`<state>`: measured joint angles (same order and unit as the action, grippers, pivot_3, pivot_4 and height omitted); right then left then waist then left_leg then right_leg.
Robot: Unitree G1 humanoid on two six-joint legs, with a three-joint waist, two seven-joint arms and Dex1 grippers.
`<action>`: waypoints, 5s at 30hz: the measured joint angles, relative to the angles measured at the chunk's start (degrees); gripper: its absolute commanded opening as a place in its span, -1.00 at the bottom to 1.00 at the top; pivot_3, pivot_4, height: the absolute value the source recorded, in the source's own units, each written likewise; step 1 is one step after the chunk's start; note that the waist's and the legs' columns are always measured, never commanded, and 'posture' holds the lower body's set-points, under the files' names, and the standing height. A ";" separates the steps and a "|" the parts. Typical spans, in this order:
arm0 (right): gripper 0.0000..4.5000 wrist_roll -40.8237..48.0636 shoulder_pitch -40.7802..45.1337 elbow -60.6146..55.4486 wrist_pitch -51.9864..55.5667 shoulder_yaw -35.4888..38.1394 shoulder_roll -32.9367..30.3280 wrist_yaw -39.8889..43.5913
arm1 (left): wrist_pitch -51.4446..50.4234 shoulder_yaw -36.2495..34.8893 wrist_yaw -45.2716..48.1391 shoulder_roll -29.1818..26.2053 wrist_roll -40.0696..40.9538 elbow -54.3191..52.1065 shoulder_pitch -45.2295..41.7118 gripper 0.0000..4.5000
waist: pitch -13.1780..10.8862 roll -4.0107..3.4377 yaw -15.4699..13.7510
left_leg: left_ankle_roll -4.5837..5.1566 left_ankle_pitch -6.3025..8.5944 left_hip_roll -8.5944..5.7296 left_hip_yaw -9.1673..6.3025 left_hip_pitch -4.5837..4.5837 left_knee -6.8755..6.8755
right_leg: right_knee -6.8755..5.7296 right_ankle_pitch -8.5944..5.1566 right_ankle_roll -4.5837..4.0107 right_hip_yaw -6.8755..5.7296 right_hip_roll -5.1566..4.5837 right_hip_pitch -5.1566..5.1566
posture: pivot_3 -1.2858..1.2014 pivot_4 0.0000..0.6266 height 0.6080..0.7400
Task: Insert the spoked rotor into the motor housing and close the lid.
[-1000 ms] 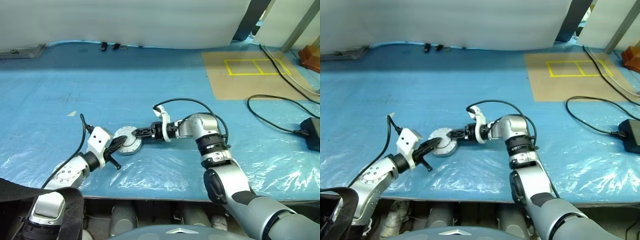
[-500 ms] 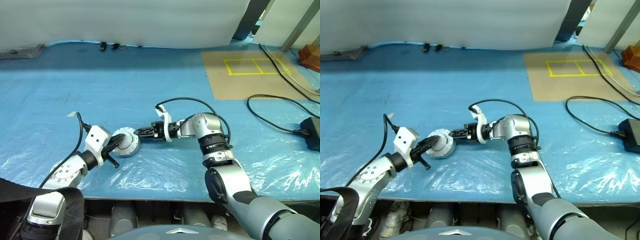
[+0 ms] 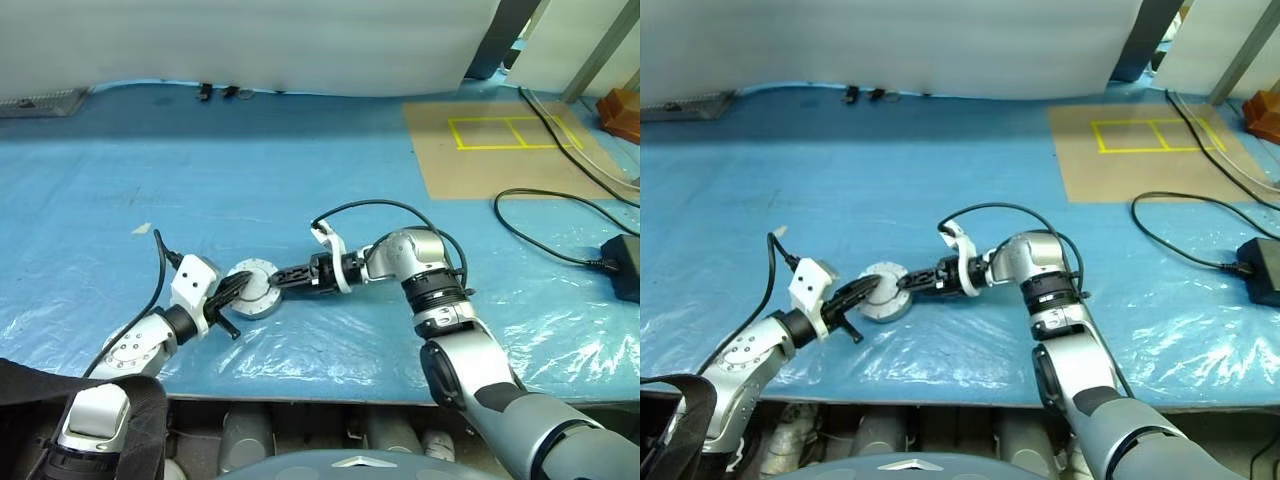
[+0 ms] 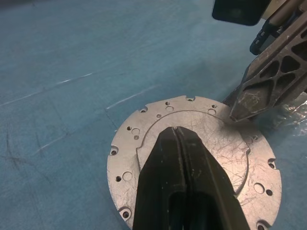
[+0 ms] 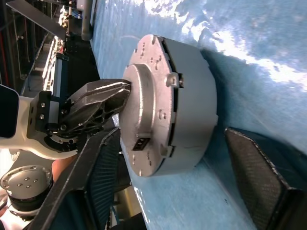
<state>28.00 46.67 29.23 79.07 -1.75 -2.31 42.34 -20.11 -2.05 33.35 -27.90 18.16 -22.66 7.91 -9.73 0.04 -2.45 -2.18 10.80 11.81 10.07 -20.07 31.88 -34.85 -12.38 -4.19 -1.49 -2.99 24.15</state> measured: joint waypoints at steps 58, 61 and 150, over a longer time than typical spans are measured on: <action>-0.51 15.55 11.24 15.74 -9.41 32.76 9.51 -14.50 | -8.37 -19.40 -23.42 21.89 47.53 -2.95 -1.21 0.99 | -0.13 0.20 -0.54 | -0.02 -0.01 0.03 0.09 -1.06 0.27 | 0.03 0.03 -0.02 -0.31 0.11 0.56 | 0.03 -0.52 1.00; -0.51 16.06 11.24 15.82 -8.96 32.38 9.52 -13.85 | -9.47 -18.80 -25.07 21.87 50.39 -2.93 -1.42 0.99 | -0.14 0.22 -0.67 | -0.02 -0.01 0.03 0.09 -1.07 0.29 | 0.02 0.03 -0.02 -0.32 0.11 0.56 | 0.03 -0.52 1.00; 0.68 10.50 8.85 8.82 -20.48 15.09 9.26 -7.67 | 25.07 -41.87 -27.37 19.90 39.64 57.39 -40.86 0.97 | -0.31 0.94 -2.73 | -0.14 0.03 0.06 -0.09 -1.07 1.06 | -0.70 0.13 0.05 -0.24 0.21 0.53 | 0.03 -0.52 1.00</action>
<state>38.50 55.51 38.05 58.58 13.33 6.96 34.67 4.95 -43.92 5.98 -8.00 57.80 34.73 -32.95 -10.04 0.97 -5.18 -2.33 10.84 11.87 9.98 -21.14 32.94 -35.56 -12.25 -4.14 -1.73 -2.79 24.68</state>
